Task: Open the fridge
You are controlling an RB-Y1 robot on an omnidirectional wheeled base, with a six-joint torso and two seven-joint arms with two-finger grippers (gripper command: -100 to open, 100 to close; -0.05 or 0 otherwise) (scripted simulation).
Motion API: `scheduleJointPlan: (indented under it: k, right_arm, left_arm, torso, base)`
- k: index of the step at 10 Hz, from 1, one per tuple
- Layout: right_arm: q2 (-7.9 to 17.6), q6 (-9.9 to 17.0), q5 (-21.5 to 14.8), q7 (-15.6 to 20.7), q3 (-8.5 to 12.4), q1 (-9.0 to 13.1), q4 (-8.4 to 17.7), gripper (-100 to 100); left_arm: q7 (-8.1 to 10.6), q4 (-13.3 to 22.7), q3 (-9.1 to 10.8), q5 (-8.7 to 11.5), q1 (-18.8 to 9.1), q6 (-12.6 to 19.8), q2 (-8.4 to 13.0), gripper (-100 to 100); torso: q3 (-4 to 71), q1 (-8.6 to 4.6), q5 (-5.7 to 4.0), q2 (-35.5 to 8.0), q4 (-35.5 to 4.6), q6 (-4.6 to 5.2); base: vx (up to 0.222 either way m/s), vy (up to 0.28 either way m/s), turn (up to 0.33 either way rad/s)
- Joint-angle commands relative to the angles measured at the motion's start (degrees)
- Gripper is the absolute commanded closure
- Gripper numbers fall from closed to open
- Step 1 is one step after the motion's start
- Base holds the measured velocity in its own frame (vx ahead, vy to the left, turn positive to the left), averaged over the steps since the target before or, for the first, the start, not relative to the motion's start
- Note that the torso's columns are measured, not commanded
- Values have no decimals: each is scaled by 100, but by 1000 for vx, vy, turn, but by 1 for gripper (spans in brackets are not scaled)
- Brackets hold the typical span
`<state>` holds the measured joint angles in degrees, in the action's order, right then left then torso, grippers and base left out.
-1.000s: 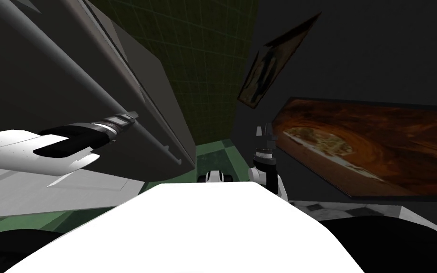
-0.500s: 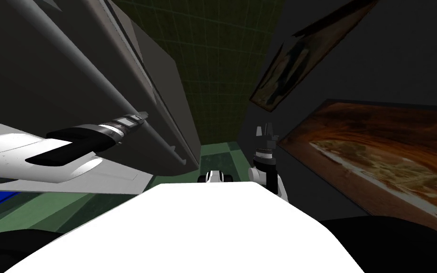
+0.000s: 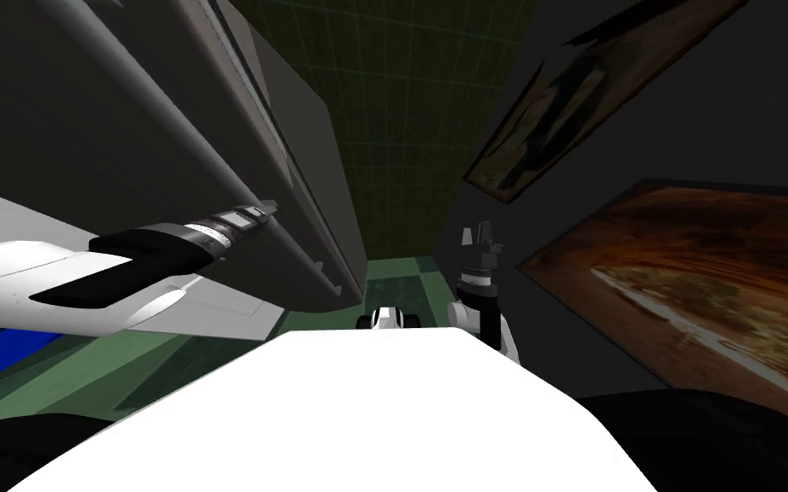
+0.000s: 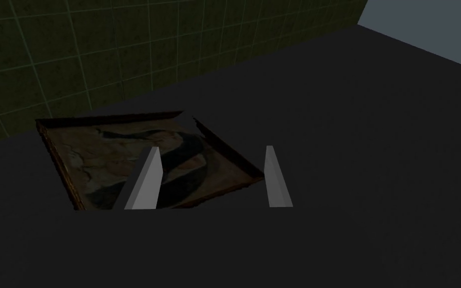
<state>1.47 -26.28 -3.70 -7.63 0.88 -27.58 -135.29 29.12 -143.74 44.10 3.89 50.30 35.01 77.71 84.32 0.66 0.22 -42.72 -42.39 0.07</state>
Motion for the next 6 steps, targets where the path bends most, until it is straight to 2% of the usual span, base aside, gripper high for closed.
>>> scheduleJointPlan:
  k: [1,6]
  right_arm:
    - [-1,0,0,0,-1,1,1,0]
    - [0,1,0,0,0,1,1,0]
  left_arm:
    - [191,-140,-84,-202,15,-193,82,100]
    - [595,-476,36,-425,220,-627,397,100]
  torso:
    - [-25,-7,14,-24,-5,-28]
    - [28,-20,-6,38,-8,-29]
  base:
    - [-263,145,-67]
    - [-294,215,-87]
